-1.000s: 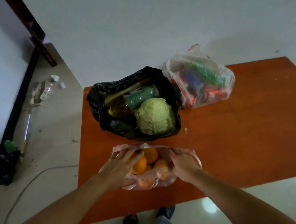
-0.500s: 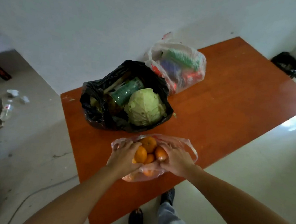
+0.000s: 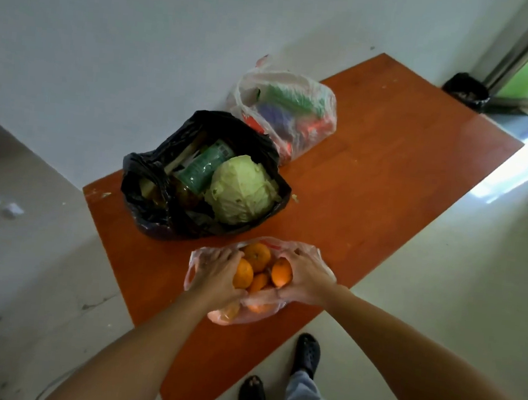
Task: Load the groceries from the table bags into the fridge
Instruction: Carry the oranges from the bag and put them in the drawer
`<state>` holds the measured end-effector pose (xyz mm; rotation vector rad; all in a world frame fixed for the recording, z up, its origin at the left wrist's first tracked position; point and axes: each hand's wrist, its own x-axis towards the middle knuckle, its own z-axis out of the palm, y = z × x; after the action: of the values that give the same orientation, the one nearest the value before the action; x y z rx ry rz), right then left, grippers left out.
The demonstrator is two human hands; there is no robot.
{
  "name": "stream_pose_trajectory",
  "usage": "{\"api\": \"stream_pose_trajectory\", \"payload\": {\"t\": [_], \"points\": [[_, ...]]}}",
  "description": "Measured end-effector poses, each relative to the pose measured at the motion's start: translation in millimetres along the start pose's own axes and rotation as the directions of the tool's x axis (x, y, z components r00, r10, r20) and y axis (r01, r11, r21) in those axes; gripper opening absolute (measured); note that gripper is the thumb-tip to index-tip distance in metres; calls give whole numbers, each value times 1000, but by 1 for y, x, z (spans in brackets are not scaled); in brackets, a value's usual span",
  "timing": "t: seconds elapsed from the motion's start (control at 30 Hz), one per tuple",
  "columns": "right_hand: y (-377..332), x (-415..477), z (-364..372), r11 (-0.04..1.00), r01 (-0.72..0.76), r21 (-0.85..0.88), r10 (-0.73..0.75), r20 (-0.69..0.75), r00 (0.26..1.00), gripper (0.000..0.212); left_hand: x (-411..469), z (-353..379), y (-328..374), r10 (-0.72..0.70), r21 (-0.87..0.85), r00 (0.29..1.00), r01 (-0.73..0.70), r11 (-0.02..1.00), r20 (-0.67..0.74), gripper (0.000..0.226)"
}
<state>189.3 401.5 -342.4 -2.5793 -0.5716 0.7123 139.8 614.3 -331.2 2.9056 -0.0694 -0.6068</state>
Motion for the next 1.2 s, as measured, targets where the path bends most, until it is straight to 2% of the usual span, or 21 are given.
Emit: {"api": "stream_pose_trajectory", "payload": {"t": [0.13, 0.2, 0.43, 0.57, 0.7, 0.8, 0.87, 0.97, 1.07, 1.2], "points": [[-13, -8, -25, 997, 33, 76, -25, -104, 994, 86, -12, -16, -3, -28, -154, 998, 18, 988, -64, 81], [-18, -12, -35, 995, 35, 92, -22, -143, 989, 83, -19, -26, -6, -38, -171, 993, 18, 985, -116, 73], [-43, -11, -60, 994, 80, 79, -67, -161, 985, 84, -45, -61, -12, -25, 0, 969, 25, 1000, -247, 65], [-60, -7, -75, 995, 42, 89, -28, -154, 988, 65, -57, -73, -11, 18, 25, 967, -12, 1000, -254, 68], [-75, -15, -97, 990, 48, -135, -80, -244, 967, 56, -67, -86, -5, 71, 62, 955, -55, 997, -287, 72], [-75, -30, -118, 934, 75, -350, -205, -351, 914, 72, -70, -99, 5, 125, 89, 942, -102, 991, -313, 74], [-67, -42, -131, 897, 86, -435, -277, -398, 874, 79, -71, -111, 17, 169, 109, 925, -140, 984, -341, 74], [-53, -68, -154, 882, 8, -472, -238, -430, 871, 73, -65, -129, 42, 236, 149, 895, -192, 970, -379, 74], [-27, -102, -175, 899, -74, -432, -164, -488, 857, 64, -52, -147, 78, 335, 217, 836, -264, 940, -434, 72], [24, -161, -201, 902, -204, -381, -44, -551, 833, 68, -34, -168, 150, 464, 256, 762, -388, 886, -452, 70]]}}
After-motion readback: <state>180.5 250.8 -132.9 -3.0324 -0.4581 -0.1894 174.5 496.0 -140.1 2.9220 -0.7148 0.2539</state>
